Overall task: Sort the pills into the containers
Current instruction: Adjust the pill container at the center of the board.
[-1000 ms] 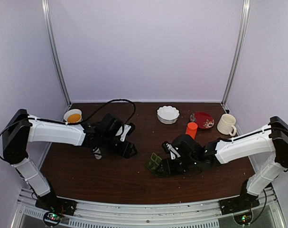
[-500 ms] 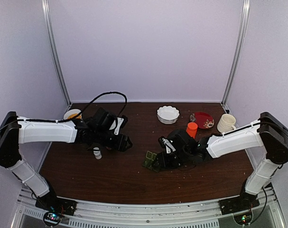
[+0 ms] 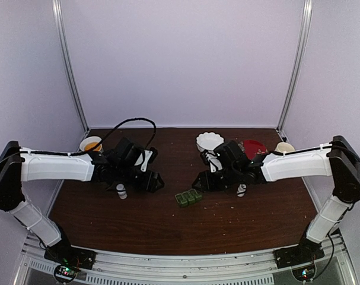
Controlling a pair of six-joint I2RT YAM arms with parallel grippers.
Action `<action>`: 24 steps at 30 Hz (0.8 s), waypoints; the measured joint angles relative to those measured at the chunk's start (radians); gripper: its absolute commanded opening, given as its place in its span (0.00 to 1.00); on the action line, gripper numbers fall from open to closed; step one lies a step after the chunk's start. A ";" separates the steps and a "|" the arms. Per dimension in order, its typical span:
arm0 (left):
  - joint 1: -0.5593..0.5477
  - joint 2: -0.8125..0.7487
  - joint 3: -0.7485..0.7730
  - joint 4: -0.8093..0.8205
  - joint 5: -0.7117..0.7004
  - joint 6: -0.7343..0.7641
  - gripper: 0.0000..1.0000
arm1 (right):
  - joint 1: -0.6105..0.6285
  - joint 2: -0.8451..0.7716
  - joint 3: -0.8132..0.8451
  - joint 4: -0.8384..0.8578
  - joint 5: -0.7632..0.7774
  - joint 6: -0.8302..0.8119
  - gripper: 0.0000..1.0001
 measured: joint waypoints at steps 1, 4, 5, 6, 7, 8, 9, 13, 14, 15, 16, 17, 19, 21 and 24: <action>-0.005 0.002 -0.006 0.010 0.011 -0.008 0.62 | 0.000 -0.024 -0.020 -0.005 -0.001 -0.008 0.47; -0.023 0.021 -0.016 0.029 0.031 -0.028 0.63 | 0.000 -0.079 -0.075 -0.018 -0.001 -0.024 0.47; -0.031 0.031 -0.017 0.035 0.038 -0.034 0.63 | 0.000 -0.090 -0.090 -0.024 -0.001 -0.028 0.47; -0.041 0.043 -0.017 0.043 0.046 -0.040 0.62 | 0.000 -0.093 -0.098 -0.032 -0.001 -0.033 0.46; -0.047 0.053 -0.018 0.050 0.051 -0.044 0.62 | 0.000 -0.090 -0.100 -0.039 -0.001 -0.038 0.47; -0.054 0.064 -0.018 0.061 0.063 -0.051 0.62 | 0.000 -0.084 -0.099 -0.045 0.000 -0.043 0.47; -0.059 0.074 -0.018 0.070 0.070 -0.054 0.62 | 0.000 -0.079 -0.096 -0.051 0.002 -0.047 0.48; -0.062 0.104 -0.016 0.086 0.079 -0.061 0.62 | 0.000 -0.025 -0.032 -0.088 0.027 -0.062 0.54; -0.062 0.108 -0.016 0.086 0.078 -0.062 0.62 | 0.000 -0.012 -0.013 -0.094 0.037 -0.063 0.56; -0.062 0.111 -0.016 0.085 0.076 -0.062 0.62 | 0.000 0.006 0.011 -0.101 0.051 -0.067 0.57; -0.062 0.111 -0.016 0.085 0.074 -0.062 0.62 | 0.000 0.021 0.032 -0.106 0.062 -0.073 0.57; -0.062 0.111 -0.016 0.085 0.072 -0.062 0.62 | 0.000 0.031 0.048 -0.111 0.074 -0.077 0.57; -0.062 0.111 -0.016 0.085 0.066 -0.062 0.62 | 0.000 0.051 0.074 -0.118 0.093 -0.085 0.57; -0.062 0.111 -0.016 0.085 0.061 -0.061 0.62 | 0.000 0.066 0.086 -0.126 0.114 -0.089 0.57; -0.062 0.111 -0.016 0.085 0.054 -0.061 0.62 | 0.000 0.085 0.088 -0.147 0.146 -0.105 0.57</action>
